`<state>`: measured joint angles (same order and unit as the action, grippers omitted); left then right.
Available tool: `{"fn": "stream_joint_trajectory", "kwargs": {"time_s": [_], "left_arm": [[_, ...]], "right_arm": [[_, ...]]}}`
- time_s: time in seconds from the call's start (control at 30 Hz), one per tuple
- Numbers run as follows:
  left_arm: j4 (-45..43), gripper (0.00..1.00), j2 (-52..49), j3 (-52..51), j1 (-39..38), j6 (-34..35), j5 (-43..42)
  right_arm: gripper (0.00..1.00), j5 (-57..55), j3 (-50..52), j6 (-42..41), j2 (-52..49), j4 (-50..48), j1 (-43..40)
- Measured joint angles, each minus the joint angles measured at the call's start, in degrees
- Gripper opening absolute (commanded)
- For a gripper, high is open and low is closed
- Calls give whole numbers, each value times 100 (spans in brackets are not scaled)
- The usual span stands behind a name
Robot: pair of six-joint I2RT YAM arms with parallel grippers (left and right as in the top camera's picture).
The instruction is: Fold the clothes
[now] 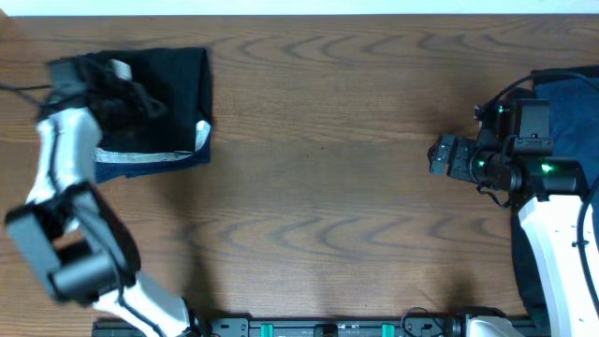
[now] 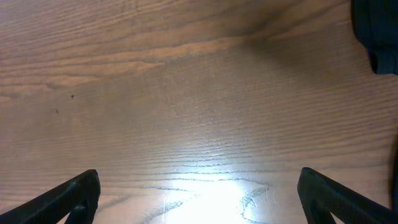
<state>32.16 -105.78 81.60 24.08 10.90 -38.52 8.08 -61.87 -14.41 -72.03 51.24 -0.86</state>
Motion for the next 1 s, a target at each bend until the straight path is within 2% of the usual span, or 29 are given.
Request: {"fn": "stream_joint_trajectory", "kwargs": {"time_s": [0.17, 0.43, 0.67, 1.0], "left_arm": [[59, 6, 599, 205, 769, 271, 98], [136, 6, 131, -105, 1484, 411, 164], [282, 6, -546, -264, 1801, 420, 166], [278, 6, -527, -284, 1880, 433, -37]], "right_arm": [[99, 2, 0, 0, 0, 0, 0], [99, 0, 0, 0, 0, -2, 0], [99, 2, 0, 0, 0, -2, 0], [99, 2, 0, 0, 0, -2, 0]]}}
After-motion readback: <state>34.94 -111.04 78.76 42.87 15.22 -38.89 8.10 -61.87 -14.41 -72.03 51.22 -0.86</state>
